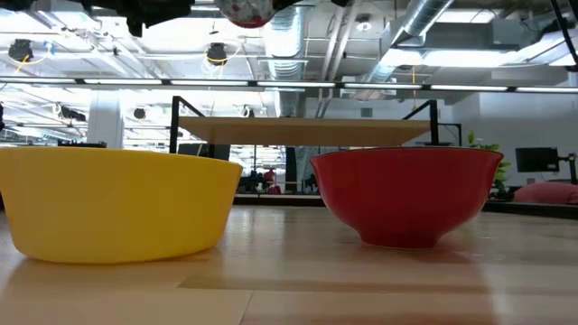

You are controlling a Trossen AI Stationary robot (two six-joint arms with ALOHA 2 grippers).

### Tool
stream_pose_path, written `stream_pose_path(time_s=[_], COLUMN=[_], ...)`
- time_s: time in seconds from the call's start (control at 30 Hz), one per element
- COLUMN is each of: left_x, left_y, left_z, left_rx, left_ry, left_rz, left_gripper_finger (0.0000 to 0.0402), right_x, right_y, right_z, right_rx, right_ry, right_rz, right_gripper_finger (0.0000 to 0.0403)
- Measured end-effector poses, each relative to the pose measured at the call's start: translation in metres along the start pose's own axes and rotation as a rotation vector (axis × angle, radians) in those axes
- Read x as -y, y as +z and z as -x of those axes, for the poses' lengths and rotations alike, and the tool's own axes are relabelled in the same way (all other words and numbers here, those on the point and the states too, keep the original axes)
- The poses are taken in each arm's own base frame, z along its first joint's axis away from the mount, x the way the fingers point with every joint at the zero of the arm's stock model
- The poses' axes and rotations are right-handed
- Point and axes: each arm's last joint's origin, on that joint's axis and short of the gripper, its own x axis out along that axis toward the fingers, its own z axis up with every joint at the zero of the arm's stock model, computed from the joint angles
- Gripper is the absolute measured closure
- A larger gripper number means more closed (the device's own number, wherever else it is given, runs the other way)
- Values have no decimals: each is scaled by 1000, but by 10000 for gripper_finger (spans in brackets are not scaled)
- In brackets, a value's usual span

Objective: Pick & Place Mini bowls
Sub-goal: Put the bottom right red bowl on the shelf

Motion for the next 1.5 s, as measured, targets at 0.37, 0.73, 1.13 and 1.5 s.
stream_pose_path(time_s=[0.37,0.73,1.13,1.5], left_x=[-2,-3,1,-1], left_y=[6,8,8,6], left_z=[-3,-4,-12,-20], left_rx=[52,70,98,103], left_ry=[108,165,154,193], left_rz=[-3,13,28,28], left_gripper_finger=[259,259,259,264], right_x=[-26,-26,-29,-44], right_y=[-21,-15,-14,-30], right_z=[-18,-16,-11,-9], right_rx=[106,123,130,151], right_ry=[-65,-57,-36,-17], right_rz=[70,36,4,-5], right_gripper_finger=[403,403,403,403])
